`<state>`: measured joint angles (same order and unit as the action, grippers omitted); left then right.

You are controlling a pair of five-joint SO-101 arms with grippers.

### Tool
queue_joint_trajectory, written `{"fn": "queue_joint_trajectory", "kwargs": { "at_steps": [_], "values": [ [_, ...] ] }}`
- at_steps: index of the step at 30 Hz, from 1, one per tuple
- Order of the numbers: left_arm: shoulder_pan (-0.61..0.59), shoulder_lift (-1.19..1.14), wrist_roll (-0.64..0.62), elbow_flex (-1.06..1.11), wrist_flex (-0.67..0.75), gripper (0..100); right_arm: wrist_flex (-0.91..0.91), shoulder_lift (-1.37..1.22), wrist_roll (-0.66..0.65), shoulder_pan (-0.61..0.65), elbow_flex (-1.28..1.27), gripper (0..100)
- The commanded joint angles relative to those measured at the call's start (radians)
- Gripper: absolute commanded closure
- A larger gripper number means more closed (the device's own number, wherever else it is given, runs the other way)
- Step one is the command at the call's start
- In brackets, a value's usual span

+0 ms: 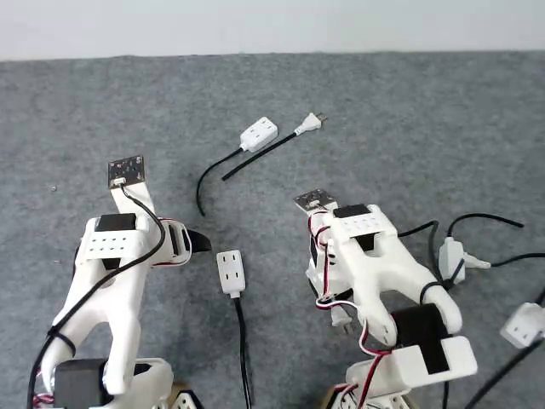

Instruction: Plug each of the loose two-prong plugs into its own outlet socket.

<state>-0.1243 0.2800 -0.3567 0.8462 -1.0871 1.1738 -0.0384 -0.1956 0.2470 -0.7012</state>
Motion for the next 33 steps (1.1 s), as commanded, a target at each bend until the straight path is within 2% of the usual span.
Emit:
{"fn": "queue_joint_trajectory", "kwargs": {
  "at_steps": [1,4,8,13,15,18,20,22,23,27,33],
  "values": [
    [0.000,0.021,0.011,-0.008,0.015,64,-0.018,-0.002,0.034,-0.016,0.002,99.1],
    [0.002,0.020,0.011,-0.008,0.015,64,-0.068,0.090,0.037,-0.016,-0.061,99.1],
    [0.002,0.020,0.018,-0.007,0.012,64,-0.168,0.363,0.034,-0.008,-0.219,99.1],
    [0.002,0.014,0.236,-0.007,0.009,64,-0.186,0.777,0.023,0.010,-0.373,99.1],
    [0.002,-0.018,0.258,-0.018,0.009,64,-0.176,0.928,0.014,0.038,-0.419,99.1],
    [0.000,-0.109,0.272,-0.084,-0.009,71,-0.140,1.109,-0.054,0.084,-0.439,99.1],
    [-0.009,-0.184,0.388,-0.151,-0.044,77,-0.133,1.171,-0.112,0.120,-0.439,99.1],
    [-0.008,-0.264,0.552,-0.206,-0.087,82,-0.133,1.161,-0.167,0.136,-0.439,99.1],
    [-0.008,-0.295,0.585,-0.232,-0.115,85,-0.133,1.133,-0.187,0.134,-0.442,99.1],
    [-0.008,-0.381,0.586,-0.314,-0.167,87,-0.151,0.944,-0.213,0.056,-0.434,99.1],
    [-0.011,-0.359,0.588,-0.300,-0.163,82,-0.315,0.667,-0.282,-0.228,-0.331,99.1]
  ]
}}
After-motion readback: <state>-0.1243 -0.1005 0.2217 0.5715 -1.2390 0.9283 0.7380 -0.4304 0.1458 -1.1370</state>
